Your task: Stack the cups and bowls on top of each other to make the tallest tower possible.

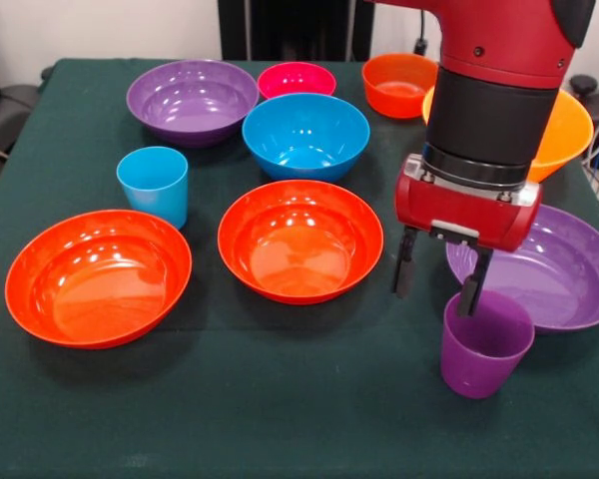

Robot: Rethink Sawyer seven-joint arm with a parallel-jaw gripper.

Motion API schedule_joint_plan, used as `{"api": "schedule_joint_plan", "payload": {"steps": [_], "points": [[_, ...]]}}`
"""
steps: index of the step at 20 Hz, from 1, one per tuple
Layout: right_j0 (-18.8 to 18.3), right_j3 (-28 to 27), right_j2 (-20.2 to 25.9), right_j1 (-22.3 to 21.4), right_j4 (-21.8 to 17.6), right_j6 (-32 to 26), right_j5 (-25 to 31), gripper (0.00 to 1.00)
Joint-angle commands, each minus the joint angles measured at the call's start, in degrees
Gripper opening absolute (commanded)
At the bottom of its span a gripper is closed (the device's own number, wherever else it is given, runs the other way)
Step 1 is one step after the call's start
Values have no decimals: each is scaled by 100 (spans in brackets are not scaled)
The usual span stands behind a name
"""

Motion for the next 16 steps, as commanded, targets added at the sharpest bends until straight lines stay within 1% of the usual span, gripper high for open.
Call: {"api": "schedule_joint_plan", "payload": {"steps": [1,6,12,16], "points": [[126,586,411,352,76,933,-325,100],[117,641,490,369,174,993,-390,100],[216,657,448,405,310,1099,-530,100],[278,575,403,483,421,1167,-629,100]]}}
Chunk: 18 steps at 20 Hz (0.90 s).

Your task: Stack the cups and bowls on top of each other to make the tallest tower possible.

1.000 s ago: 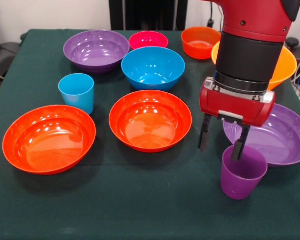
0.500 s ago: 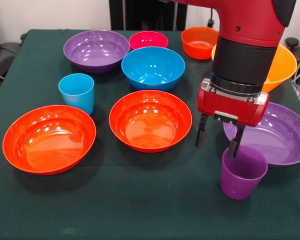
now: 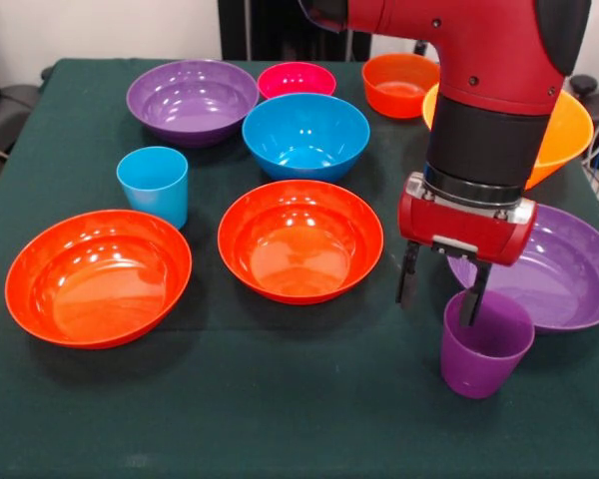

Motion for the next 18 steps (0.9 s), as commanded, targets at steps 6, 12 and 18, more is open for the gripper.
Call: {"api": "schedule_joint_plan", "payload": {"steps": [6,12,18], "points": [[306,396,281,338,404,1228,-283,100],[443,628,224,313,520,1291,-476,100],[469,743,76,304,580,1251,-560,100]]}}
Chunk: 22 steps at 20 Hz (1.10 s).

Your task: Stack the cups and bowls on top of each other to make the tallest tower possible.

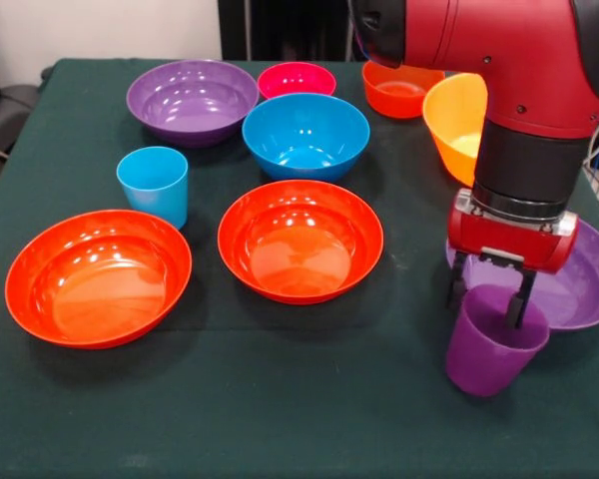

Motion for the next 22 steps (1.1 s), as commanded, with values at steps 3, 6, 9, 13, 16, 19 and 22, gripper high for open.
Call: {"api": "schedule_joint_plan", "payload": {"steps": [3,6,9,13,16,19,22], "points": [[60,622,106,23,131,1136,-269,0],[14,651,169,36,111,1022,-341,0],[-138,768,250,-6,33,860,-460,0],[-243,699,273,0,20,728,-404,0],[-266,543,205,53,26,684,-313,0],[-337,517,272,44,5,634,-365,0],[-387,630,257,-190,-53,579,-371,0]]}}
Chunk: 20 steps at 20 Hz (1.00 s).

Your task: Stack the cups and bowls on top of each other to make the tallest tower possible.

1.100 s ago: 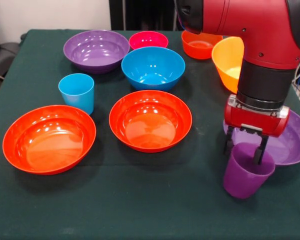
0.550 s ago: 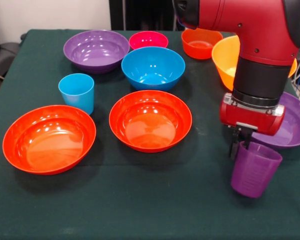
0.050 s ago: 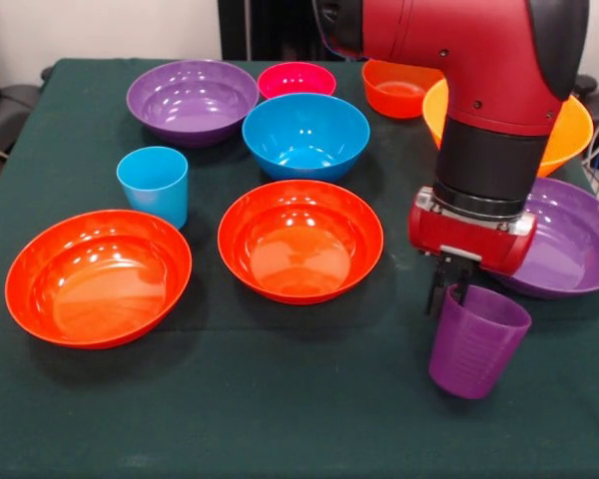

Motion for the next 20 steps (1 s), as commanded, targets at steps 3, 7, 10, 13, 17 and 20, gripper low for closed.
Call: {"api": "schedule_joint_plan", "payload": {"steps": [3,7,10,13,17,20], "points": [[-293,674,401,-724,-131,361,410,0],[-675,1032,851,-1521,-31,-79,1001,0],[-878,1286,1152,-2051,72,-288,1500,0],[-1167,1417,1458,-2410,153,-504,1999,0],[-1608,1704,1908,-2864,304,-821,2571,0],[-1929,1827,2170,-3158,400,-1091,2946,0]]}}
